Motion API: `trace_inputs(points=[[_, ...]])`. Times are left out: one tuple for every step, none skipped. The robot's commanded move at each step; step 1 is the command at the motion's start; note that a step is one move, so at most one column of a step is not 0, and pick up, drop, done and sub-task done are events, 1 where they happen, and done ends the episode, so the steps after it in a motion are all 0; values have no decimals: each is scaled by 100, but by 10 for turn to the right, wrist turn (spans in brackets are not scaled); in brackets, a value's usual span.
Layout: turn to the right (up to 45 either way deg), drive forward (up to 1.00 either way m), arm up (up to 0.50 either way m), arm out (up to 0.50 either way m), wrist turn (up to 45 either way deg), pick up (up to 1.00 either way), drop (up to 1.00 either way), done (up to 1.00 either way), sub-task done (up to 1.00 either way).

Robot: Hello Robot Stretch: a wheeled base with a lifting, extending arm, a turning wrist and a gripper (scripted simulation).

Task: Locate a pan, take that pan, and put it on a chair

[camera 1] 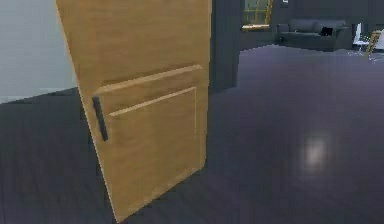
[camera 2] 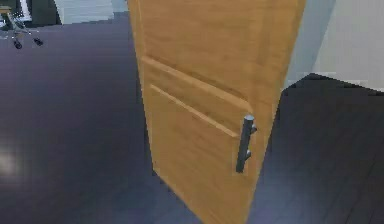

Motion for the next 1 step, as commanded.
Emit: trace_inputs(points=[[450,0,0,0,0,0,0,0,0]])
